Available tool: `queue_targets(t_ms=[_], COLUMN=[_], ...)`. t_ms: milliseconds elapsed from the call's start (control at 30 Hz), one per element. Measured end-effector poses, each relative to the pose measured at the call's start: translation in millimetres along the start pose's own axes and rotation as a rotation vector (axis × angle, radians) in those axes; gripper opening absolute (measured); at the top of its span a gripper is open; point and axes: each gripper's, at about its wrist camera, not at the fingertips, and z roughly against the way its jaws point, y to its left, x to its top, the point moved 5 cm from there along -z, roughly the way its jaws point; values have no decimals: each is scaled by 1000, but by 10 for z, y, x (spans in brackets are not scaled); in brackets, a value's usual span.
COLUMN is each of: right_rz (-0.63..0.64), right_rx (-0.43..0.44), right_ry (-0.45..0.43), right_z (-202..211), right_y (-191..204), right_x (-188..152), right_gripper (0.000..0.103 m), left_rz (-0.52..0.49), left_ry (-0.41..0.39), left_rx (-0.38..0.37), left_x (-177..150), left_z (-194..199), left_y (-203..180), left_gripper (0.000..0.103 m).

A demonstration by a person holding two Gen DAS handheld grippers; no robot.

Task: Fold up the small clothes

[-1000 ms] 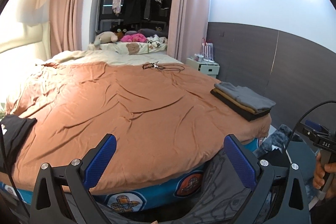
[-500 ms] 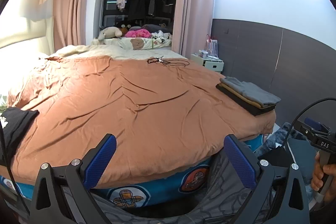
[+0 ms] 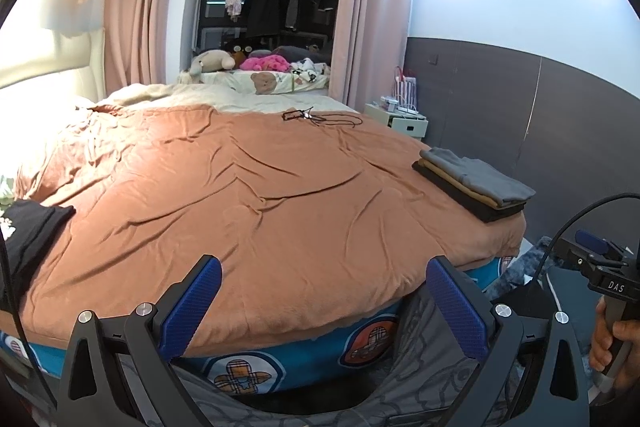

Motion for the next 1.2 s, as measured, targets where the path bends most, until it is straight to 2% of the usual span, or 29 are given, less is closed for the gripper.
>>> queue_targets(t_ms=[1200], right_rz=[5], right_rx=[0], right_ry=[-1], right_z=[-22], right_y=[36], right_x=[10], right_gripper=[103], left_rz=[-8], left_ry=[-7], left_rx=[-1], left_x=[6], left_z=[29], left_y=[-10], left_gripper=[103])
